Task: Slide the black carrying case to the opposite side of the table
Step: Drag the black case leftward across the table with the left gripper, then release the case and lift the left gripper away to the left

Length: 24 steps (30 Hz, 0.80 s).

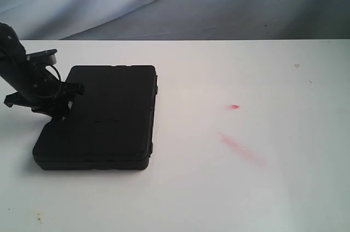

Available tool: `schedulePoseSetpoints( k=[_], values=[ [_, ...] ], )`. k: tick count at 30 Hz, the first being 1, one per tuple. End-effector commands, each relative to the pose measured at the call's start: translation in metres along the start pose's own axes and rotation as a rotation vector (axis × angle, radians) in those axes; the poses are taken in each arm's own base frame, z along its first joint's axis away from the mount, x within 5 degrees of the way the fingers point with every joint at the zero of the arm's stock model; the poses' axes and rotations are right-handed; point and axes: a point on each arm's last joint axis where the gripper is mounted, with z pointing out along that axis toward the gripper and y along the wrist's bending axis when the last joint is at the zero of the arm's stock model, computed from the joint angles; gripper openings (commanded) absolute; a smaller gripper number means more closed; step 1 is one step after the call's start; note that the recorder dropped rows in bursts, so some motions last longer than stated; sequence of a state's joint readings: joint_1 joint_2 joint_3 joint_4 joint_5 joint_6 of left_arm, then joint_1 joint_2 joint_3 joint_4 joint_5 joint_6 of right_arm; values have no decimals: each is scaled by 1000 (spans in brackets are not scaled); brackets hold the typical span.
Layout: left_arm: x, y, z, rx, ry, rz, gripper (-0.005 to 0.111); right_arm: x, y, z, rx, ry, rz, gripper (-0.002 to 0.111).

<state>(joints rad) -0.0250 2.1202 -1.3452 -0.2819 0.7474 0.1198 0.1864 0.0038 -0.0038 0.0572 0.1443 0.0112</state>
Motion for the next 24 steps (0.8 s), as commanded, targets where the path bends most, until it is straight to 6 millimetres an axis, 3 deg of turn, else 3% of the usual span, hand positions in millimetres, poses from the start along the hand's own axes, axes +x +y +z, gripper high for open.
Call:
schedulePoseSetpoints(
  k=[1,24],
  values=[
    [4,21,3,-66,35,25,0,0,-1,0,8,-11,-13,0],
    [4,21,3,-61,31,13,2,0,-1,0,8,-11,-13,0]
  ],
)
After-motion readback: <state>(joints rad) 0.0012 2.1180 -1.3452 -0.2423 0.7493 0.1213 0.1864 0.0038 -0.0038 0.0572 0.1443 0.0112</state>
